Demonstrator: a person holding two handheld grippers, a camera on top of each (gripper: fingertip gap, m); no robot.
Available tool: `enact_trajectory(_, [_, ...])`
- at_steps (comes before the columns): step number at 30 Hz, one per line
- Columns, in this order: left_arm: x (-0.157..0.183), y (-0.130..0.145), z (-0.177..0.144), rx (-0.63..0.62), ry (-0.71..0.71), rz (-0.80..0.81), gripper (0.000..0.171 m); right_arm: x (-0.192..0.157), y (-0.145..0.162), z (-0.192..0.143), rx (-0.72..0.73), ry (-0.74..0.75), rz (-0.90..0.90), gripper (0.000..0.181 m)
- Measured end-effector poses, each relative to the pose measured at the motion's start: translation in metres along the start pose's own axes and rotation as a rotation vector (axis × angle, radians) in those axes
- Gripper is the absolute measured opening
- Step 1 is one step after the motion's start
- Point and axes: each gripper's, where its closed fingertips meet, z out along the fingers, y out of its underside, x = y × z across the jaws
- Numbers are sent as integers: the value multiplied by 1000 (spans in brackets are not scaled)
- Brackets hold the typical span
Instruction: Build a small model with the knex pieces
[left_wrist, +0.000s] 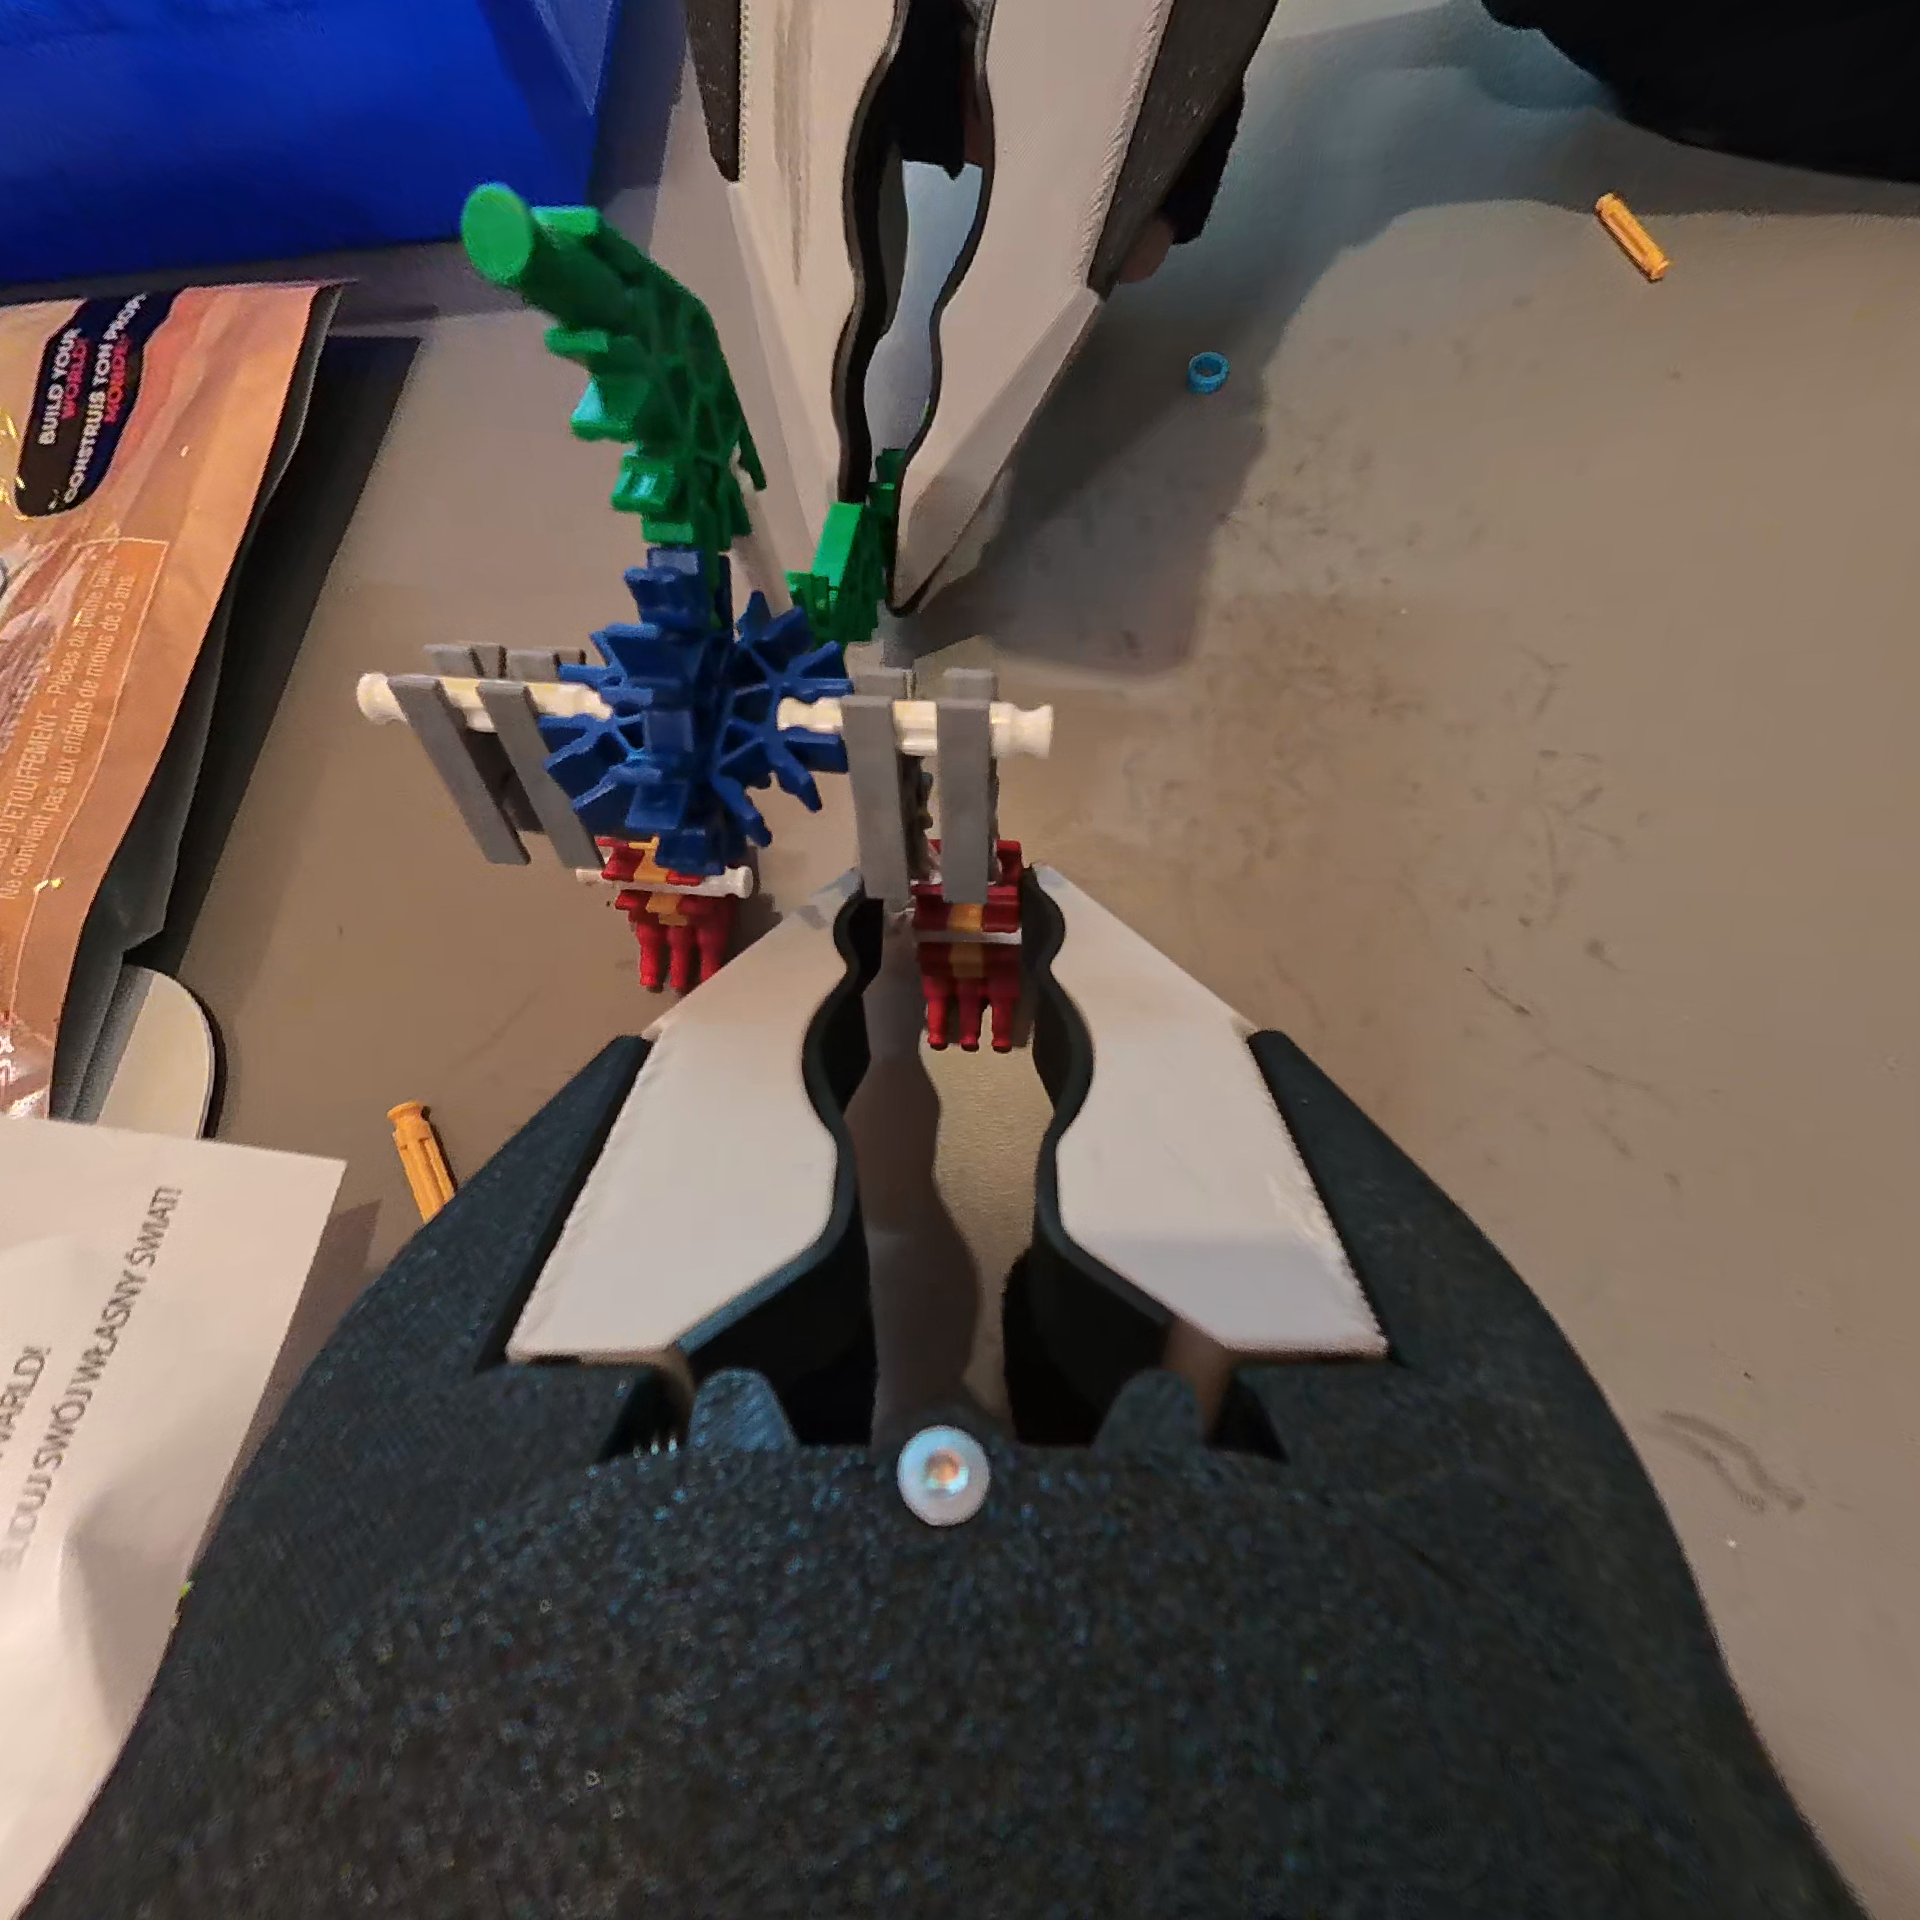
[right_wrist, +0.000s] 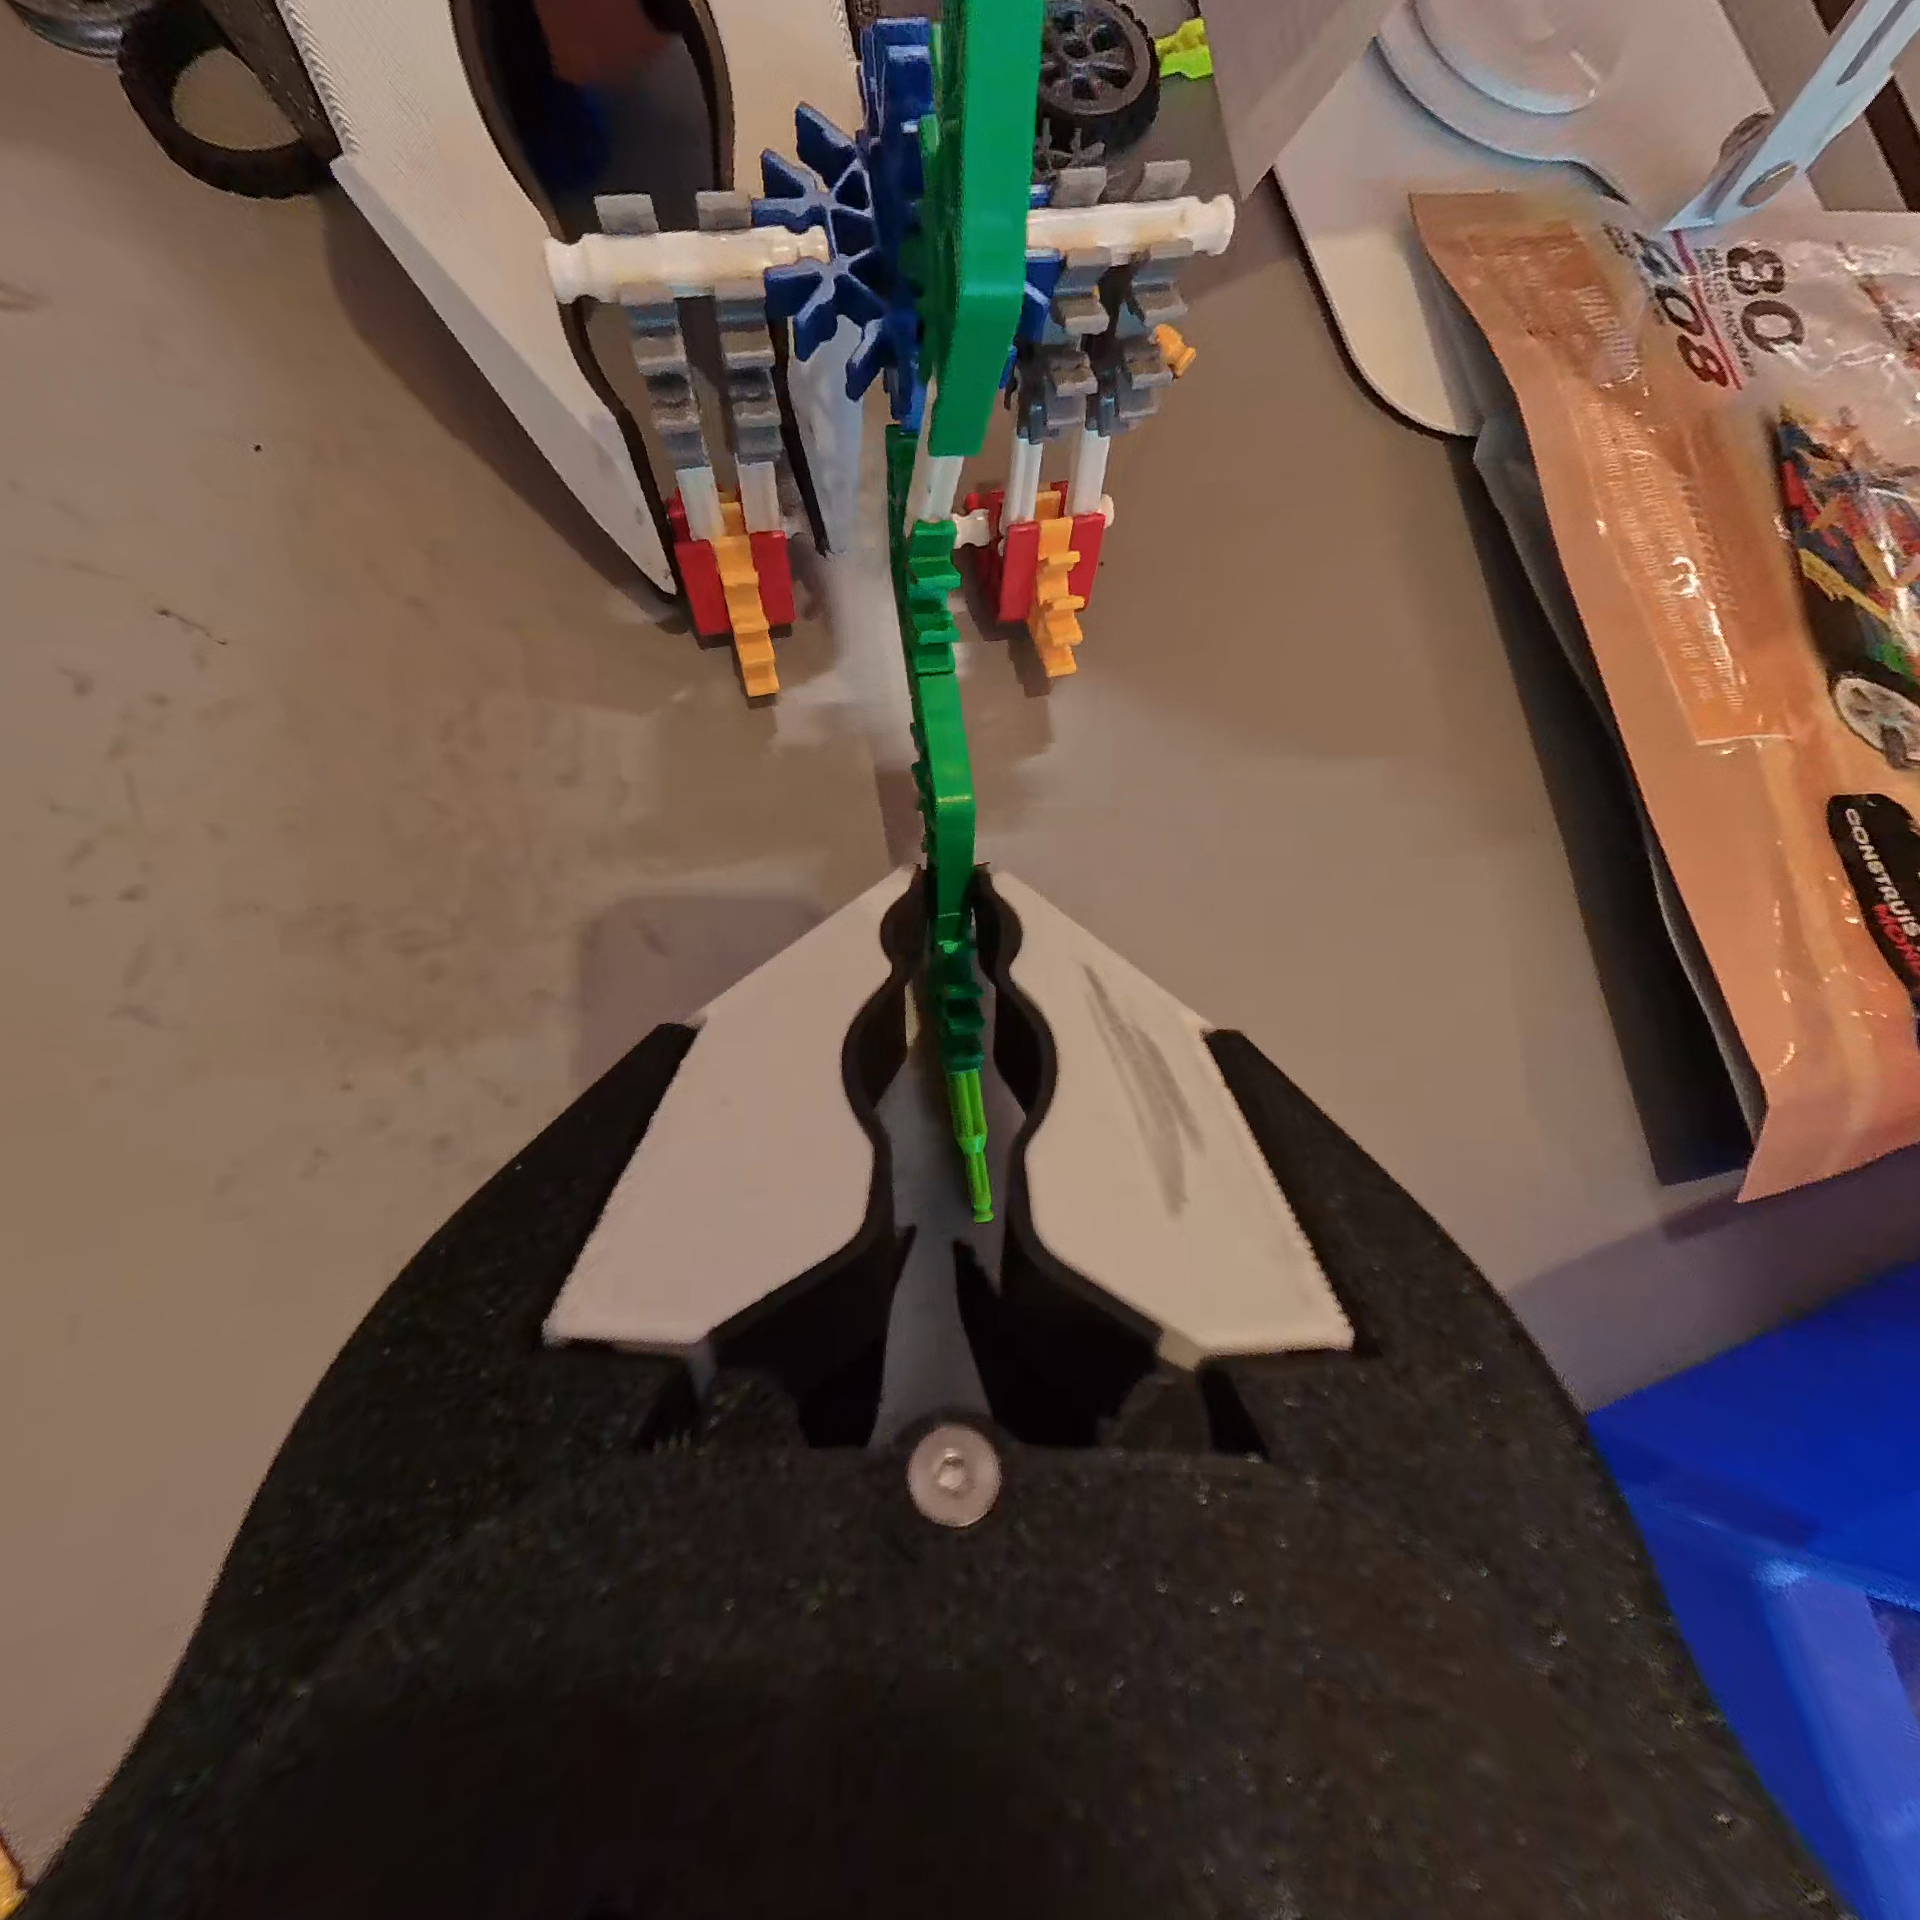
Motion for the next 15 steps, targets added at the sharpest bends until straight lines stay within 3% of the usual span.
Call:
enact_trajectory(4, [1,0,-1,2,6,1,26,-2,0,0,12,-23,18,9])
enact_trajectory(6, [1,1,-1,0,7,6,27,-2,1,-1,7,-28,32,18])
enact_trajectory(15, [1,2,-1,1,8,9,27,-7,4,0,-7,-52,25,6])
